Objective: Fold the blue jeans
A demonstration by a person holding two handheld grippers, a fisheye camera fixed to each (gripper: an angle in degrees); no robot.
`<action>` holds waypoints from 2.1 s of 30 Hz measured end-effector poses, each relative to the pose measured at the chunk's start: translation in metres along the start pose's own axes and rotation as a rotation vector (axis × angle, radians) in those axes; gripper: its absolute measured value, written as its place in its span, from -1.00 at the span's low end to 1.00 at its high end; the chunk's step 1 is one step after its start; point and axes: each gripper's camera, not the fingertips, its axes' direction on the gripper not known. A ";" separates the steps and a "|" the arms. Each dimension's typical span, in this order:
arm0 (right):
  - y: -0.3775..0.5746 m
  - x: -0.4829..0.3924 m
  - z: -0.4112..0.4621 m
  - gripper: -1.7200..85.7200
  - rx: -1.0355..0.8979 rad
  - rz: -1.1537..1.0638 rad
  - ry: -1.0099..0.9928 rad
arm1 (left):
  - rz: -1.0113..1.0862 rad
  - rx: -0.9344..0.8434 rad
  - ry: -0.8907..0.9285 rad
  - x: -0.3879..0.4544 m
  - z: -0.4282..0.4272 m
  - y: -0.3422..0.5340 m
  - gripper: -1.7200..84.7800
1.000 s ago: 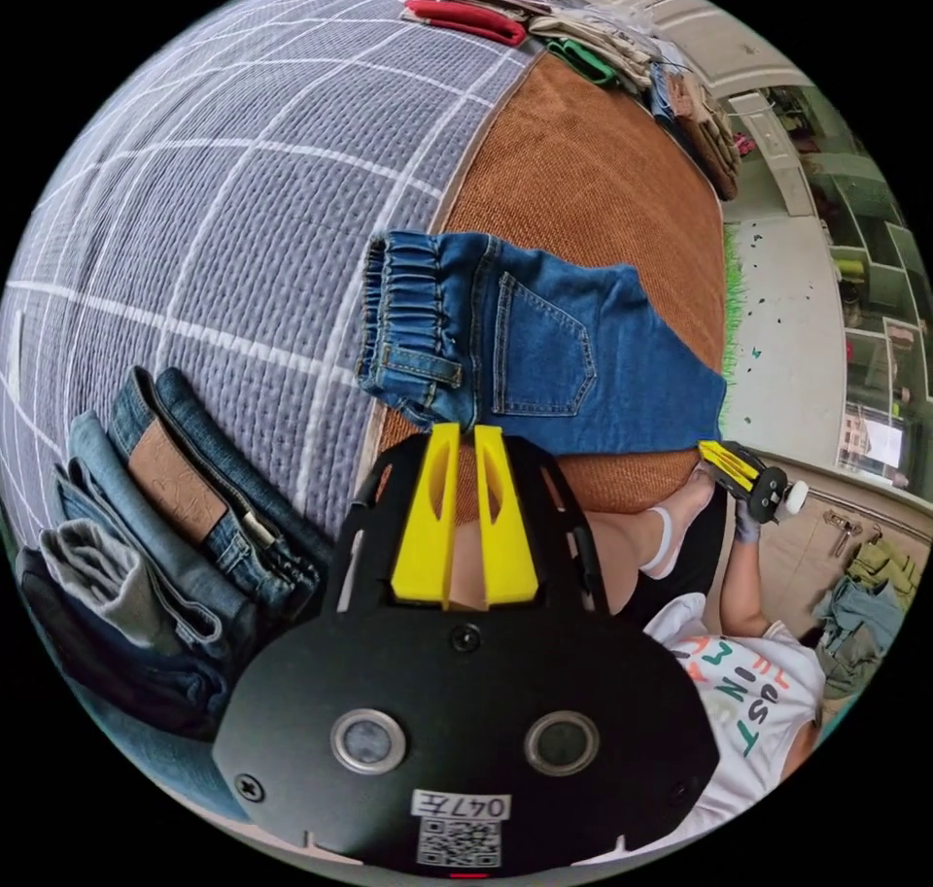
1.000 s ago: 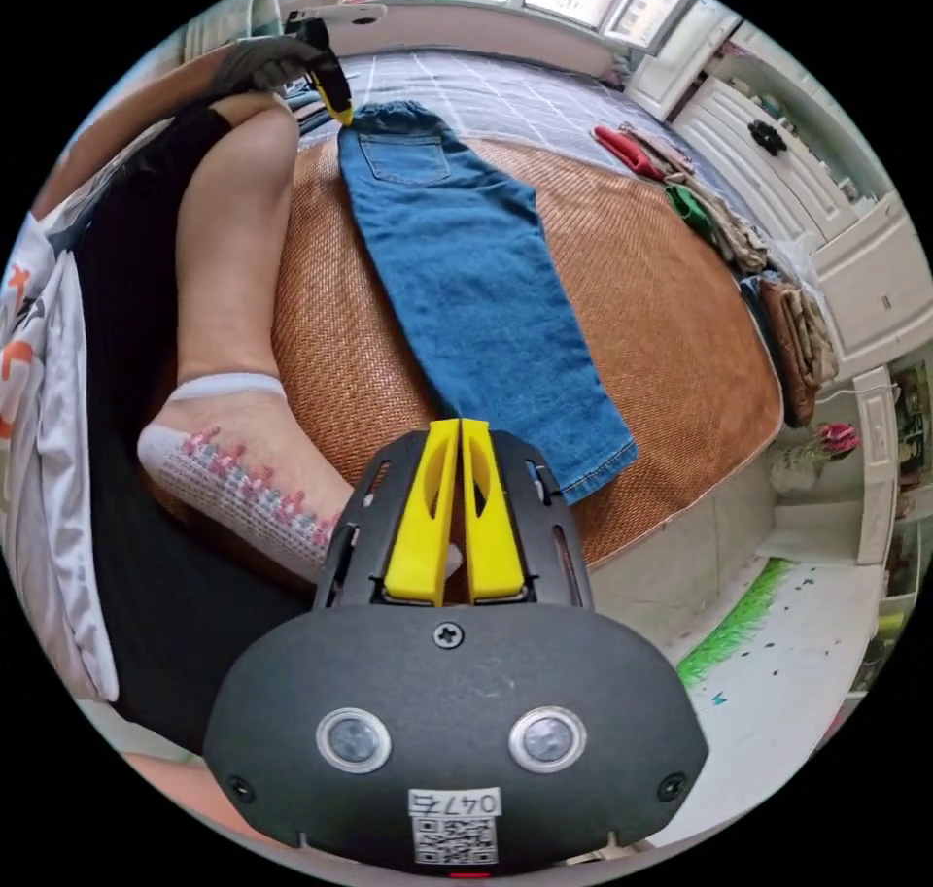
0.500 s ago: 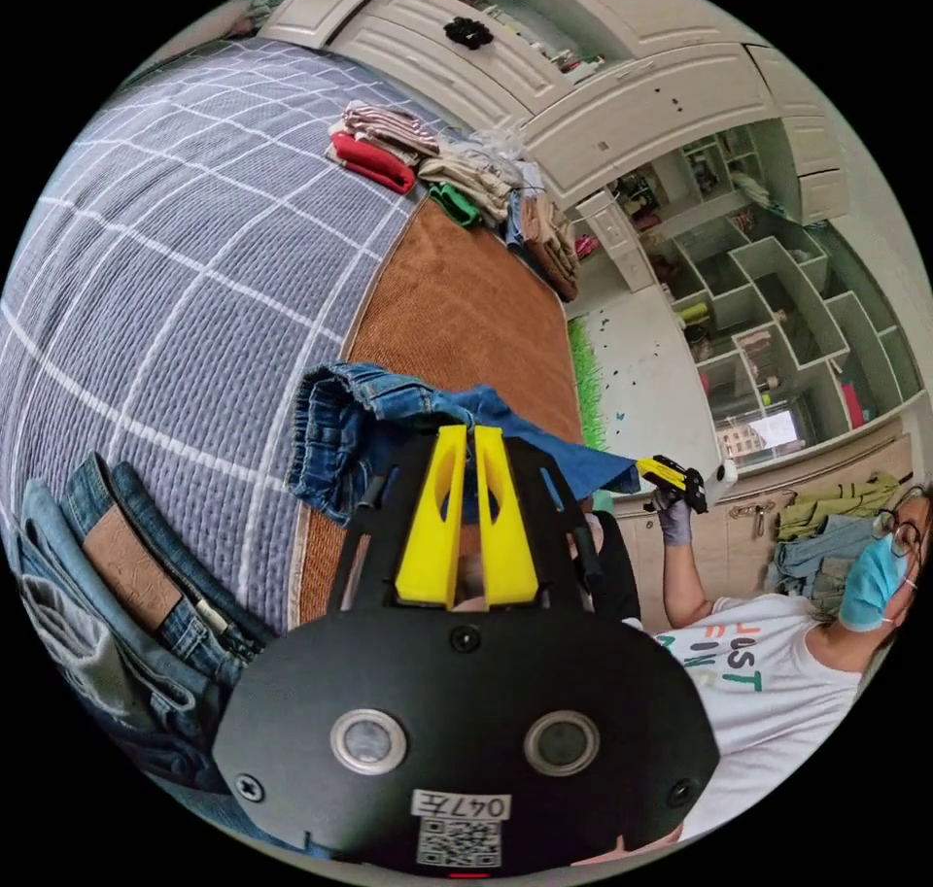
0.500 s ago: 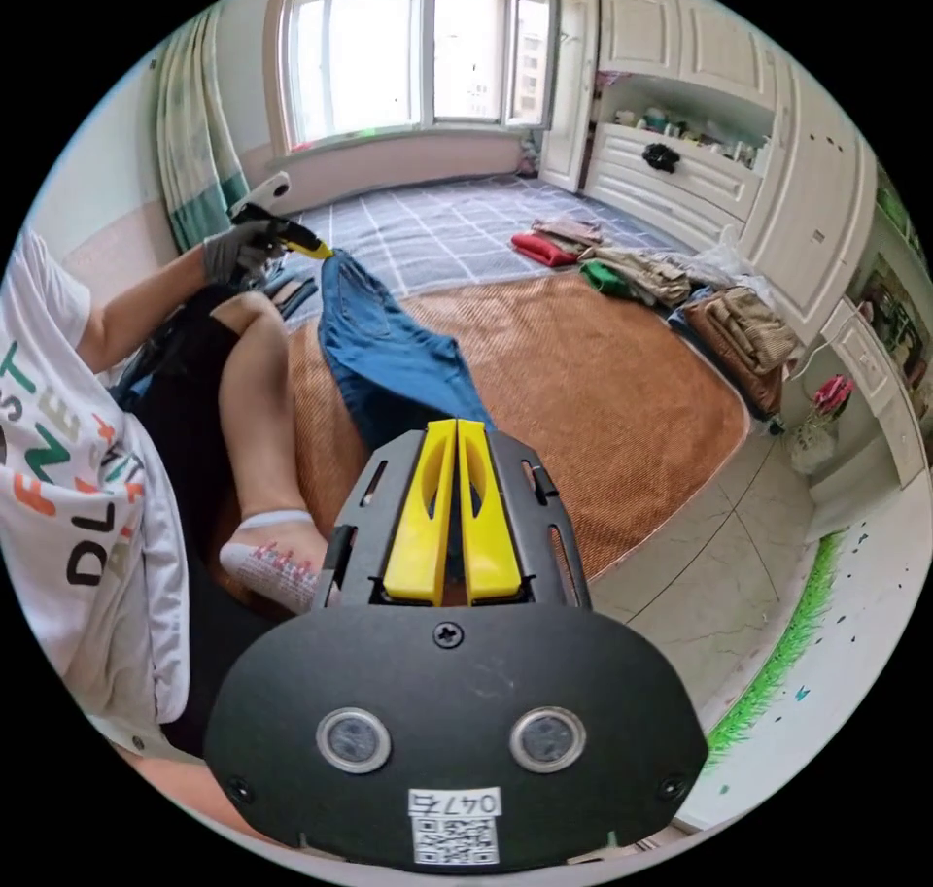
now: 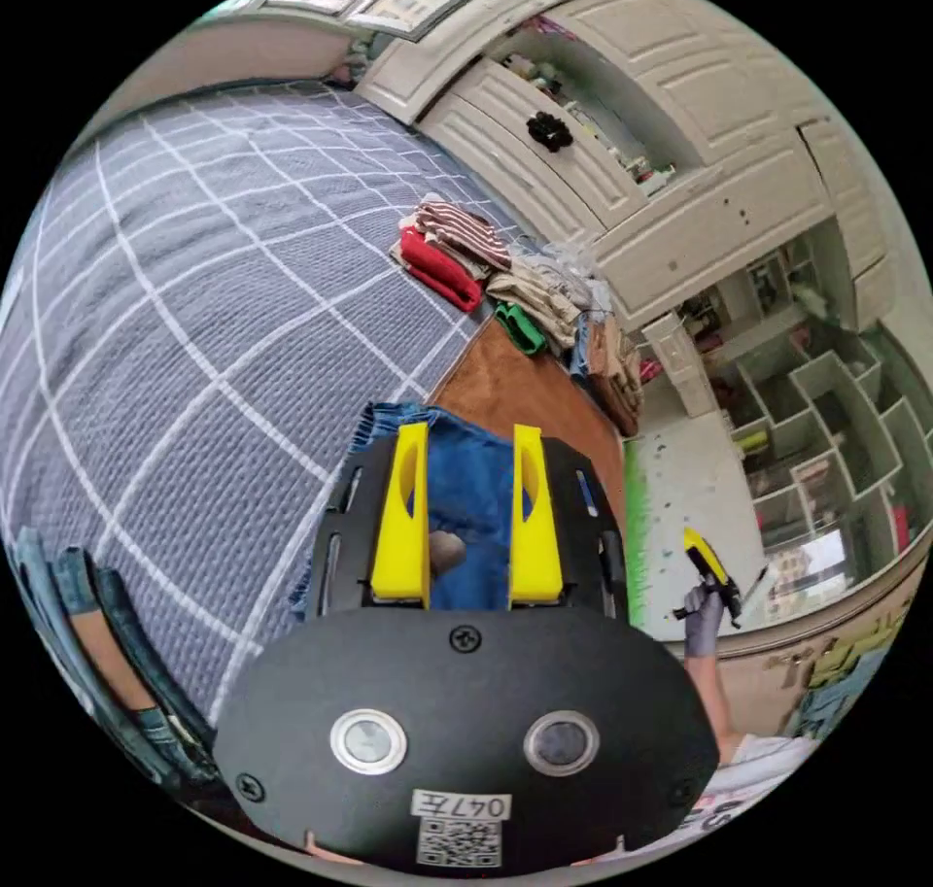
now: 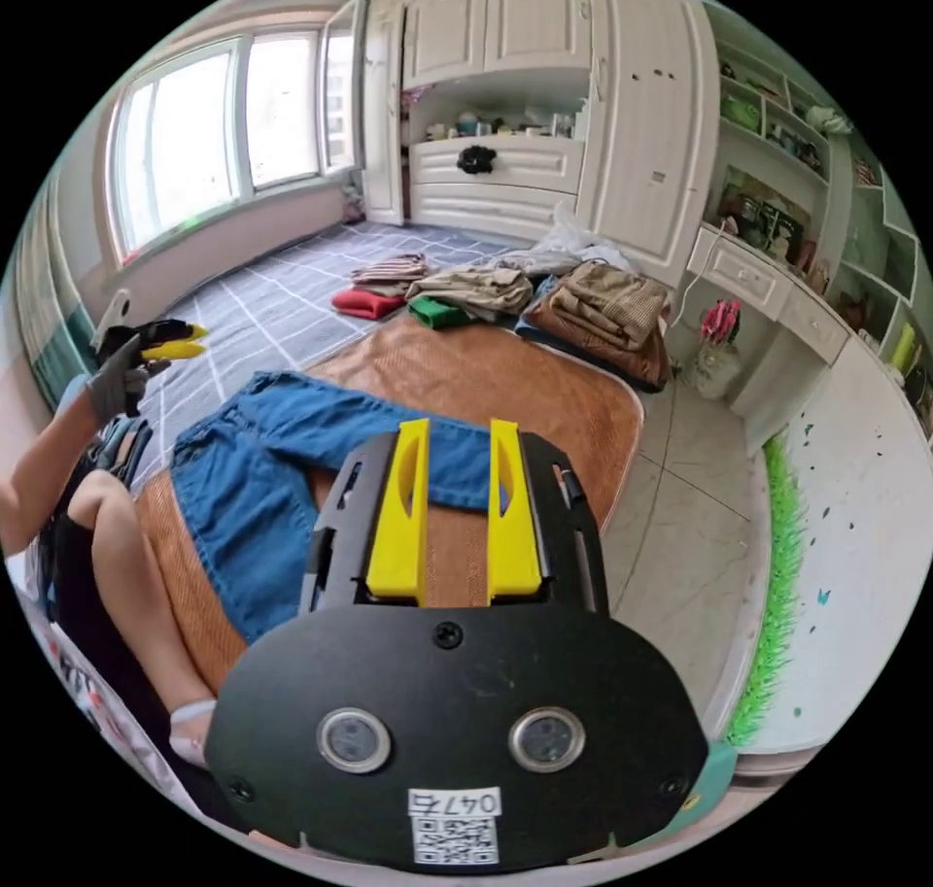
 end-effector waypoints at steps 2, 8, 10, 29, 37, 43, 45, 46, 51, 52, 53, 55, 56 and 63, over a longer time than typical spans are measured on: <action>0.030 -0.009 -0.002 -0.88 -0.040 -0.017 -0.020 | 0.099 -0.030 -0.145 0.016 -0.001 0.023 -0.73; 0.118 -0.046 0.017 -0.95 -0.296 0.021 -0.279 | 0.410 -0.119 -0.309 0.076 0.036 0.087 -0.96; 0.121 -0.062 0.019 -0.97 -0.335 0.000 -0.270 | 0.500 -0.180 -0.356 0.097 0.056 0.088 -0.97; 0.052 -0.057 0.080 -0.98 -0.707 -0.180 0.093 | 0.755 -0.786 -0.215 0.184 0.202 0.101 -0.98; 0.033 -0.074 0.031 -0.99 -0.485 -0.103 0.016 | 0.724 -0.491 -0.230 0.201 0.181 0.066 -0.98; 0.046 -0.127 0.050 -0.99 -0.495 -0.180 -0.112 | 0.706 -0.652 -0.382 0.198 0.224 0.063 -0.98; 0.053 -0.133 0.065 -0.98 -0.569 -0.186 -0.087 | 0.730 -0.681 -0.400 0.204 0.234 0.063 -0.98; 0.054 -0.133 0.068 -0.98 -0.581 -0.184 -0.084 | 0.735 -0.691 -0.401 0.205 0.236 0.062 -0.98; 0.053 -0.104 0.072 -0.98 -0.586 -0.089 -0.075 | 0.756 -0.764 -0.352 0.214 0.249 0.062 -0.98; 0.052 -0.101 0.072 -0.98 -0.589 -0.083 -0.073 | 0.754 -0.768 -0.344 0.214 0.250 0.061 -0.98; 0.051 -0.097 0.072 -0.98 -0.595 -0.072 -0.077 | 0.749 -0.769 -0.340 0.214 0.251 0.060 -0.98; 0.051 -0.091 0.062 -0.97 -0.570 -0.054 -0.072 | 0.742 -0.763 -0.334 0.213 0.251 0.058 -0.98; 0.053 -0.082 0.050 -0.96 -0.516 -0.014 -0.054 | 0.736 -0.756 -0.326 0.211 0.251 0.056 -0.98; 0.118 -0.001 -0.014 -0.84 -0.382 0.359 0.167 | 0.717 -0.760 -0.287 0.202 0.254 0.046 -0.98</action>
